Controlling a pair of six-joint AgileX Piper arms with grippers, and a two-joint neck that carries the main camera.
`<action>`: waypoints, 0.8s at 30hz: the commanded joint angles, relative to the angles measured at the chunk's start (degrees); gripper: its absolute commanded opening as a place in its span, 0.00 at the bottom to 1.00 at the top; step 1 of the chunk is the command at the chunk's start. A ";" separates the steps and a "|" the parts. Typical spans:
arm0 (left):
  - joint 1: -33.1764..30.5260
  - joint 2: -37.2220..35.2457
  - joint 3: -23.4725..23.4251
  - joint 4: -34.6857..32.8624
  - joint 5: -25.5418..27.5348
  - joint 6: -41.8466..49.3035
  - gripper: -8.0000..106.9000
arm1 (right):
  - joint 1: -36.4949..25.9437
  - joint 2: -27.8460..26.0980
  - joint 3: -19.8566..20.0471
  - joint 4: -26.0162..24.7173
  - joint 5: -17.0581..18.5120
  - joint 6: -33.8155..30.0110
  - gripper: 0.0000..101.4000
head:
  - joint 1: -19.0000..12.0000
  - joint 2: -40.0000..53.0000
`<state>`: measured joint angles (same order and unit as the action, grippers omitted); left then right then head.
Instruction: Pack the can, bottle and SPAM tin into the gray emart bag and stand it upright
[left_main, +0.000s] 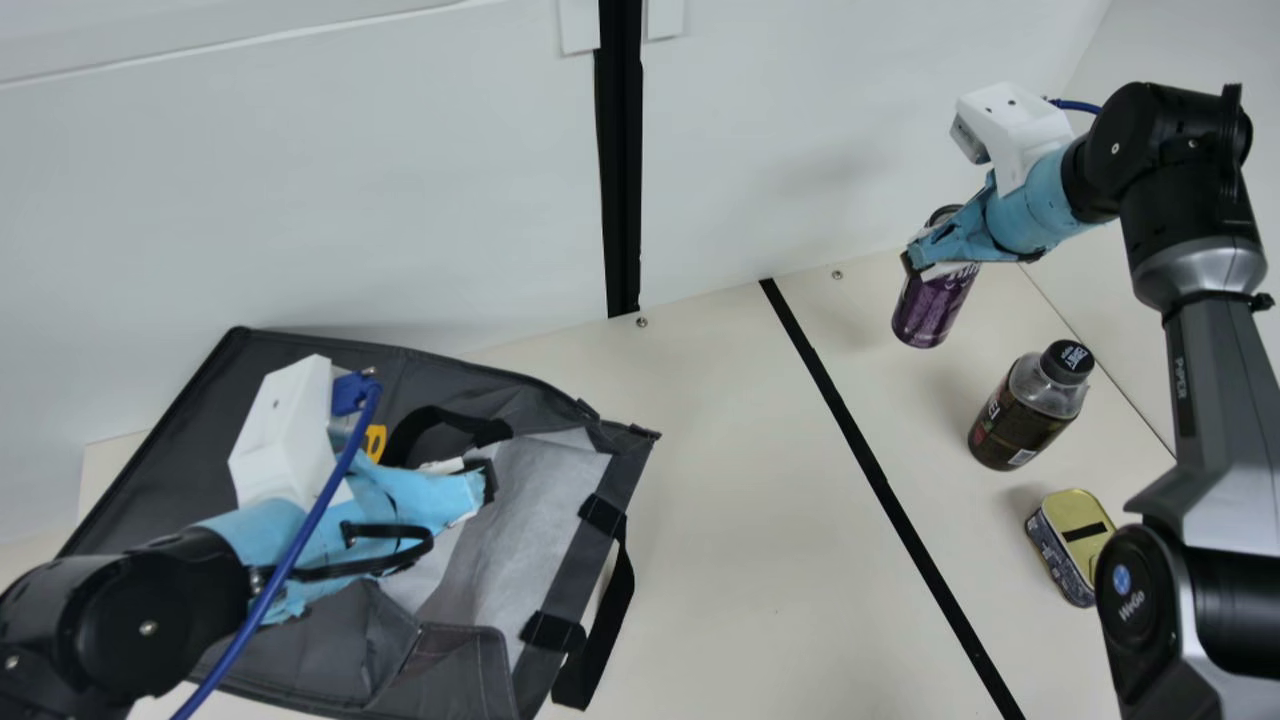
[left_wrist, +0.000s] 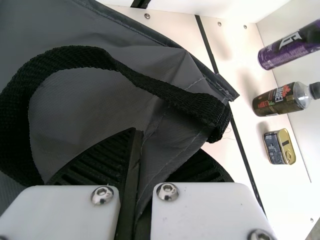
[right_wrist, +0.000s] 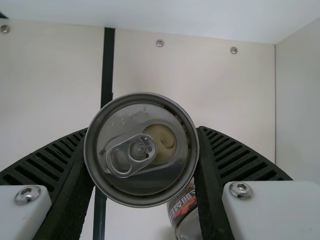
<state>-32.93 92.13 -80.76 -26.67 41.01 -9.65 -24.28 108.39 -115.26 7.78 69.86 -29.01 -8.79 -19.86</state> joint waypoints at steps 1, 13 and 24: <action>0.00 0.00 0.00 0.00 0.00 0.00 0.00 | 0.18 -1.92 2.05 0.17 0.04 -0.55 0.00 | -1.21 -0.14; 0.00 0.00 0.00 0.00 0.00 0.00 0.00 | 1.79 -11.40 12.47 0.65 0.04 -3.85 0.00 | -1.21 -0.14; 0.00 0.00 0.00 0.00 0.00 0.00 0.00 | 3.14 -19.71 20.98 1.19 0.04 -6.05 0.00 | -1.21 -0.14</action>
<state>-32.93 92.13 -80.76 -26.67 41.01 -9.65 -21.23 89.52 -95.29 8.92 69.92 -34.93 -8.79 -19.86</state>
